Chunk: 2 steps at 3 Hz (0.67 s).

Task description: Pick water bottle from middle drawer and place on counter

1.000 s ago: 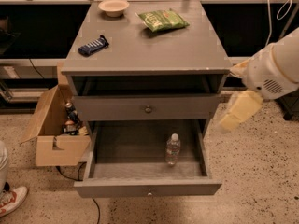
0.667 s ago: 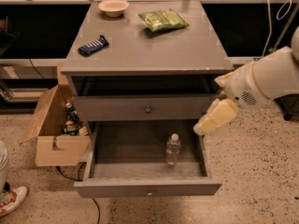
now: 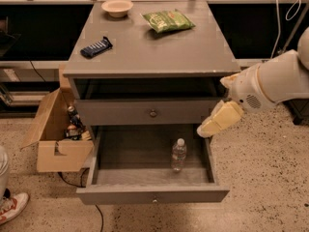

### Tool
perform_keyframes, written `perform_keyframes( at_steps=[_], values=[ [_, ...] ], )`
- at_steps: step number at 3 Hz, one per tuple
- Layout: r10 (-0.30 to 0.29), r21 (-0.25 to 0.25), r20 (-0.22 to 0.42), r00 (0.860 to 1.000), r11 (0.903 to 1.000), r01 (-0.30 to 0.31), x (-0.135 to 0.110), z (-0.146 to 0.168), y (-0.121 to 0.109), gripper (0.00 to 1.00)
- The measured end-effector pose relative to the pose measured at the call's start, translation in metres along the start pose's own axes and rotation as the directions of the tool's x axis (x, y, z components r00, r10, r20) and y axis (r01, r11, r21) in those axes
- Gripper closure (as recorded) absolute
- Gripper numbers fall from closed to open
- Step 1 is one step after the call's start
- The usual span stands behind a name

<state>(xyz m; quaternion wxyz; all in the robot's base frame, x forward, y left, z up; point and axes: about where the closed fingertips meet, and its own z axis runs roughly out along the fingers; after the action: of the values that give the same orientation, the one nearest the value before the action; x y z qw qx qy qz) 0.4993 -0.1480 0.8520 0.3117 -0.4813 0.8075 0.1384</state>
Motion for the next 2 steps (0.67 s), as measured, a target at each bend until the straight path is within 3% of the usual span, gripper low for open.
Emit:
perform_keyframes(
  at_steps=[2],
  values=[
    [-0.007,0.008,0.083,0.996,0.9999,0.006,0.066,0.082,-0.002,0.0]
  ],
)
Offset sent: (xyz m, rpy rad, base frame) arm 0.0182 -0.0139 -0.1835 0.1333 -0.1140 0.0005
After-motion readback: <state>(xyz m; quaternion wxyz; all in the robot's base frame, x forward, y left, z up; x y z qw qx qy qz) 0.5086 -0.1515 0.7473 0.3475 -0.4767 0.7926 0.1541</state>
